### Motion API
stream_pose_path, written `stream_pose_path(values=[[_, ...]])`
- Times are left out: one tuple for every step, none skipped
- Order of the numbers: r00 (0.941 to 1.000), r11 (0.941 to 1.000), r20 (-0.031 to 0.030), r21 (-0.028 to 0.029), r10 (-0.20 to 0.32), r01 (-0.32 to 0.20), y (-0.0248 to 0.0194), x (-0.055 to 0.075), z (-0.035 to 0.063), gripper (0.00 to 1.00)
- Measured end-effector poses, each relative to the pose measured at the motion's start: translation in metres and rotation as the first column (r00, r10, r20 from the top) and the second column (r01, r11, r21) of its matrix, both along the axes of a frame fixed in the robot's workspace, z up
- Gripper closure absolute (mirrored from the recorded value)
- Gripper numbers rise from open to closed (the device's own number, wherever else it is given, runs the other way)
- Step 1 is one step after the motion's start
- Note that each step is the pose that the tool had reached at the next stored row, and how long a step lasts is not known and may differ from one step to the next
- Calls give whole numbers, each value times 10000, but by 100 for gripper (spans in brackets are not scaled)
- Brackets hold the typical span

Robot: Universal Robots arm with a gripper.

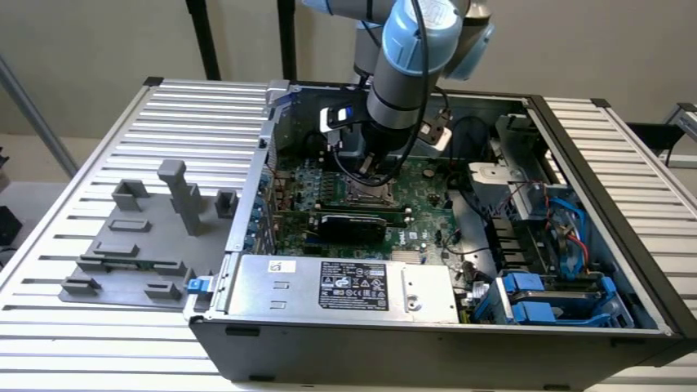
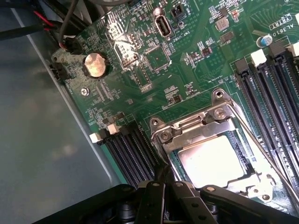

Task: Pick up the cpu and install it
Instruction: 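Install the first cpu locking lever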

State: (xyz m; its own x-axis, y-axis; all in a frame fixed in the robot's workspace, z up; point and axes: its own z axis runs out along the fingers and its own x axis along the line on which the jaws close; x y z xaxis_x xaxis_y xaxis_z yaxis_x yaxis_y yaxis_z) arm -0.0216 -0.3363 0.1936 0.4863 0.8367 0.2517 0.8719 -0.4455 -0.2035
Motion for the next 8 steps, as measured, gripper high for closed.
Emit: stream_pose_path(values=[[10000,10000,10,14,5,-5,0,0,-2,89],[10000,10000,21,26,10,-10,0,0,-5,89],[10000,10000,37,37,16,-17,0,1,-8,89],[10000,10000,52,44,22,-22,-1,0,-12,89],[10000,10000,68,51,27,-28,-1,0,-15,89],[10000,10000,86,56,33,-34,-1,0,-19,89],[9999,10000,104,61,39,-40,-2,0,-23,89],[9999,10000,120,68,45,-45,-2,0,-26,89]])
